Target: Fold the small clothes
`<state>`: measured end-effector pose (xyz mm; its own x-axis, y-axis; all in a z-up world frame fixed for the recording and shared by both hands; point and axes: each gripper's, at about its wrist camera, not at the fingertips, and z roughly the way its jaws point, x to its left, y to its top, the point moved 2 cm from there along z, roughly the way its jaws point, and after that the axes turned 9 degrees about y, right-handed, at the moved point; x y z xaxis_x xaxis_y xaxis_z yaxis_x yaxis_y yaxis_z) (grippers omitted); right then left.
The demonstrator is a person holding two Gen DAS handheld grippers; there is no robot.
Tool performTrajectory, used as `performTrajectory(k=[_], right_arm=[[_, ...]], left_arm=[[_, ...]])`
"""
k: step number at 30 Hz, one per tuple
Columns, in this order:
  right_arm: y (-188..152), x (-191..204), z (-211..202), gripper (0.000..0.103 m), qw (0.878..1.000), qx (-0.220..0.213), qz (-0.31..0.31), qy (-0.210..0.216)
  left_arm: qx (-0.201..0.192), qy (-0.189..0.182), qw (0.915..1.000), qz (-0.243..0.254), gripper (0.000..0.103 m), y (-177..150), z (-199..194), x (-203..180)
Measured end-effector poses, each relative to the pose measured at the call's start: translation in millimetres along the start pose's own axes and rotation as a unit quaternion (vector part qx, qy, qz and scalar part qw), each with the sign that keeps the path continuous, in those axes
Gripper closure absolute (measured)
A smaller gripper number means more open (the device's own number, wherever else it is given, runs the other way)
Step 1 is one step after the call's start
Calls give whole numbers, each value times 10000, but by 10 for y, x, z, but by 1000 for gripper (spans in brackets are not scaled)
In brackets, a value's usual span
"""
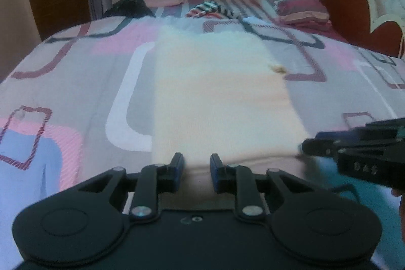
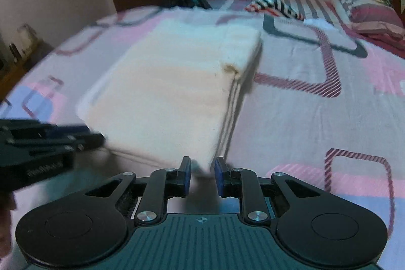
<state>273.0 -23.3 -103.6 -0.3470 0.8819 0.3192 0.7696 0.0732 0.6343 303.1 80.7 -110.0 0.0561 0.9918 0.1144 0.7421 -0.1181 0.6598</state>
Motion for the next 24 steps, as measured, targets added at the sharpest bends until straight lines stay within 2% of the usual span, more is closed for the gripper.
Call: performTrajectory(k=[3,6,8,13,17,24], right_arm=[[-73,143,-425,82,9996,-274,-108,12],[-223,326,-926,82,9983,-559,-149,84],[-332,437,-1209,82,9978,-659,-63,95],[-627,770,-1856,82,9948,-994,-7,240],[-826,1001,-2159,82,9930,-1171,-75,156],[-1083,1315,-2498,82,9899,-1399,-207,48]], left_arm=[[-270,-29,9996,-24,74,-91,-437,-13],[-556,-19,9984,95,74,-241,-907,-40],[-633,-106,9979,34,73,-374,-1204,-28],[-766,-60,9969,-169,74,-667,-1764,53],[-902,-12,9956,-233,74,-854,-2111,137],[-1110,1,9930,-409,74,-966,-2537,214]])
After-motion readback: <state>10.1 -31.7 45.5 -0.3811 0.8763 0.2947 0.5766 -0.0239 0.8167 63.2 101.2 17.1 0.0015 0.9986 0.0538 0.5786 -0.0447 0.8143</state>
